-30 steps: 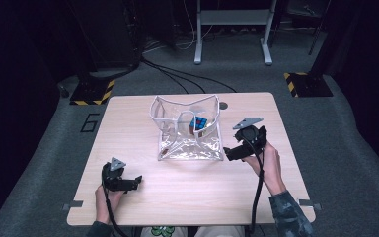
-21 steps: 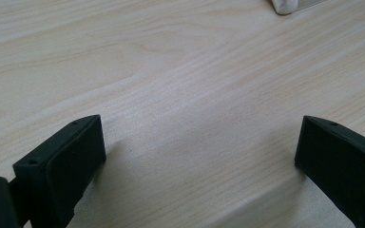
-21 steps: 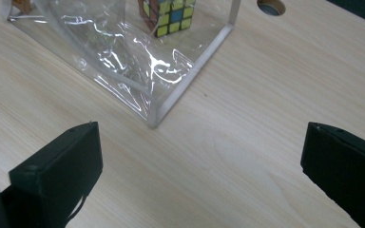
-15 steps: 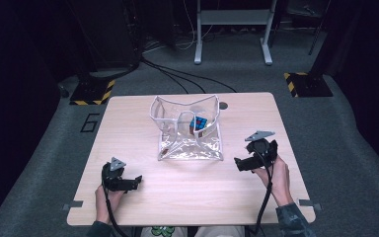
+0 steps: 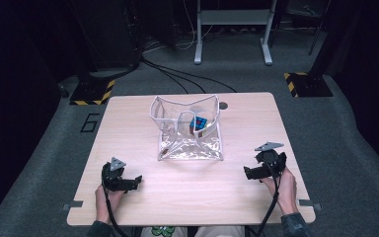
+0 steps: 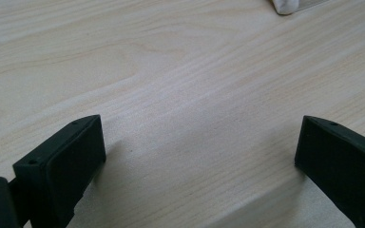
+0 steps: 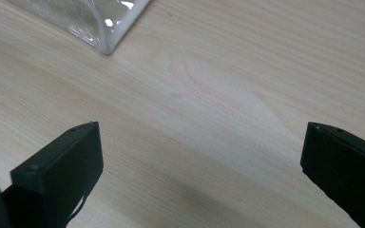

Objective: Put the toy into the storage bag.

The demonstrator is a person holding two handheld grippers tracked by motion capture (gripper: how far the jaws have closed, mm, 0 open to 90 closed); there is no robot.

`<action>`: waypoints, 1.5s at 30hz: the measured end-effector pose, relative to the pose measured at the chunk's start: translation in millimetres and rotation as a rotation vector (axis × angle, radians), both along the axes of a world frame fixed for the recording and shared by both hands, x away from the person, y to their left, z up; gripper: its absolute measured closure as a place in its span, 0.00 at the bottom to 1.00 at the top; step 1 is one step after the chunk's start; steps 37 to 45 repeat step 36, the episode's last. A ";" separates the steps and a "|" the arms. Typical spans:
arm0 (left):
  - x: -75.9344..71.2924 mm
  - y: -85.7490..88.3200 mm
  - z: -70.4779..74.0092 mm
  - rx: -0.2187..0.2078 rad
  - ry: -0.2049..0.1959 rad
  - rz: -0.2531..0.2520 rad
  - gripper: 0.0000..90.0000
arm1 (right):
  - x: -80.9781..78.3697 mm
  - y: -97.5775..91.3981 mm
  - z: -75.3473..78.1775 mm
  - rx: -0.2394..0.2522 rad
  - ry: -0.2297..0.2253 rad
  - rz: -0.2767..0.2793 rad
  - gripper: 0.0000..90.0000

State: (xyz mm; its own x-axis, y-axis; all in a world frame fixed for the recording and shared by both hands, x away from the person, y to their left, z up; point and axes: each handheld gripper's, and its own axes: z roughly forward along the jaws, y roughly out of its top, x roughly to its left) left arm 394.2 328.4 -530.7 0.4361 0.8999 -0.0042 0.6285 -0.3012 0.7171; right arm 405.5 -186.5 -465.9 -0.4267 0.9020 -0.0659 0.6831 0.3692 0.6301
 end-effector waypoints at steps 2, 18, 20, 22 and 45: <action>0.0 0.0 0.0 0.000 0.000 0.000 0.03 | -1.5 -4.0 -5.3 0.003 0.002 -0.012 0.00; 0.0 -0.7 -0.4 -0.008 -0.004 0.007 0.03 | -19.0 -35.4 -41.8 0.046 0.015 -0.095 0.00; 0.0 -0.7 -0.4 -0.008 -0.004 0.007 0.03 | -21.5 -38.5 -44.4 0.051 0.010 -0.105 0.00; 0.0 -0.6 -0.4 -0.007 -0.003 0.007 0.03 | -23.7 -41.6 -47.7 0.052 0.008 -0.110 0.00; 0.0 -0.9 -0.3 -0.006 -0.003 0.011 0.03 | -34.6 -55.7 -64.0 0.100 -0.083 -0.085 0.00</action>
